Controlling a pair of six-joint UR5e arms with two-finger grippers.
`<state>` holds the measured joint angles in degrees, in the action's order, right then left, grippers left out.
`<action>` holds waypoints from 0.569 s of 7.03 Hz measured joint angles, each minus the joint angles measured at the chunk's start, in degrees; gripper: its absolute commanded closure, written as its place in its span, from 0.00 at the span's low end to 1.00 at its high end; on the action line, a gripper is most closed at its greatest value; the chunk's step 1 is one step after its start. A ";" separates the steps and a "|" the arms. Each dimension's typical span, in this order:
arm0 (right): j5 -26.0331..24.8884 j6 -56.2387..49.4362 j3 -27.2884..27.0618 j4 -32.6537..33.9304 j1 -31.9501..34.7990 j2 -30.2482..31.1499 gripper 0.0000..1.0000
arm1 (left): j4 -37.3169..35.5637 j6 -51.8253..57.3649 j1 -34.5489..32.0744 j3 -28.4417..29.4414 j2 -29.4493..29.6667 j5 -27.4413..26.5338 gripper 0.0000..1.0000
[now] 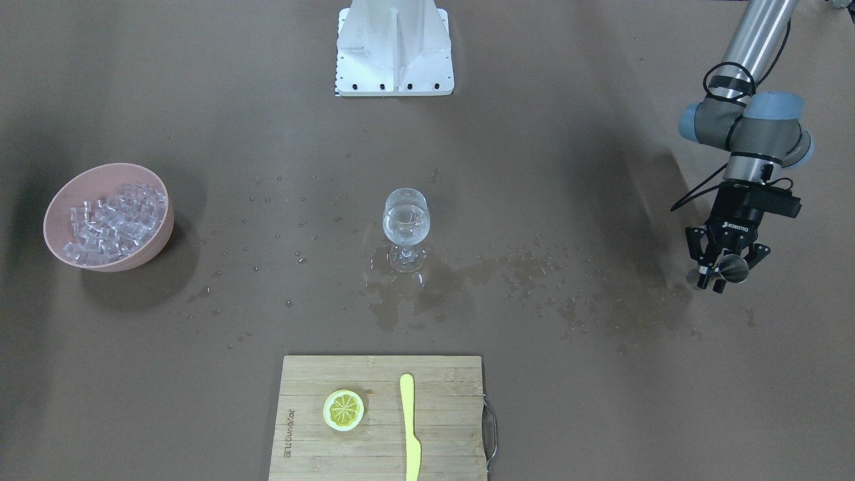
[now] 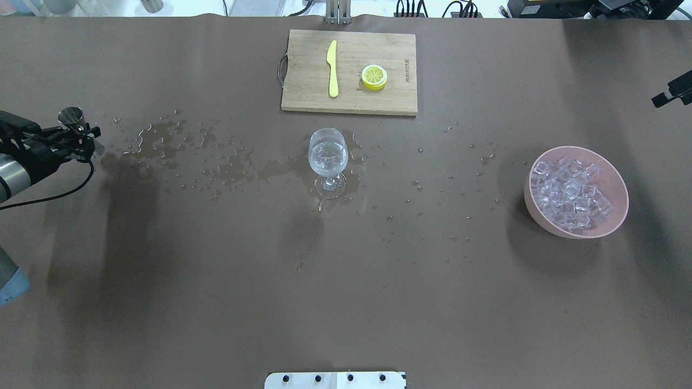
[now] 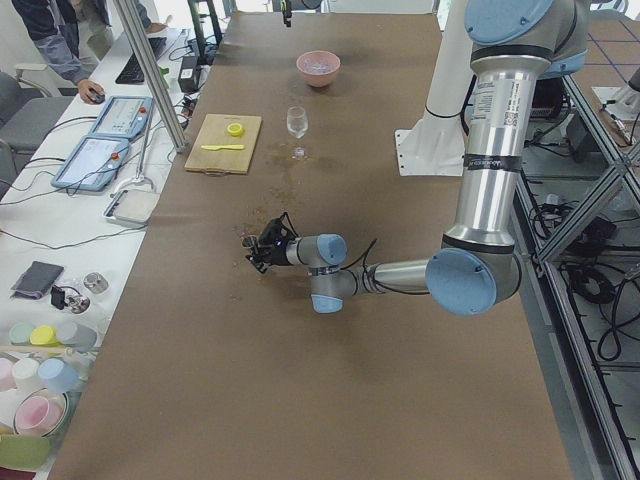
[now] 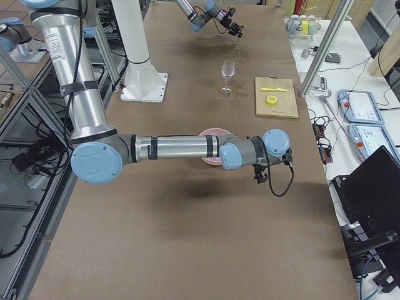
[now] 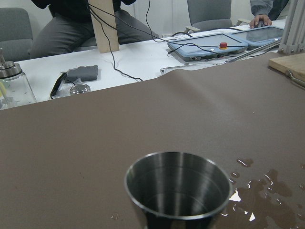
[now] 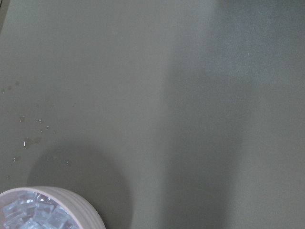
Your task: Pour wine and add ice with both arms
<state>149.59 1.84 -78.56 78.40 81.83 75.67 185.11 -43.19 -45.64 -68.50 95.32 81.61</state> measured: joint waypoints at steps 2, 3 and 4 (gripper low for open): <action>0.00 0.00 -0.05 0.00 0.00 0.06 0.00 | -0.74 -0.48 -1.37 -0.08 0.05 3.14 0.01; 0.00 0.02 -0.05 0.00 0.00 0.04 0.00 | -0.72 -0.43 -1.66 -0.26 0.07 3.68 0.01; 0.00 0.06 -0.06 0.00 0.00 0.02 0.00 | -0.69 -0.33 -1.84 -0.98 -0.18 3.89 0.01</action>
<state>149.59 1.90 -78.63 78.40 81.83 75.69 184.42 -43.53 -47.48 -69.48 95.14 85.50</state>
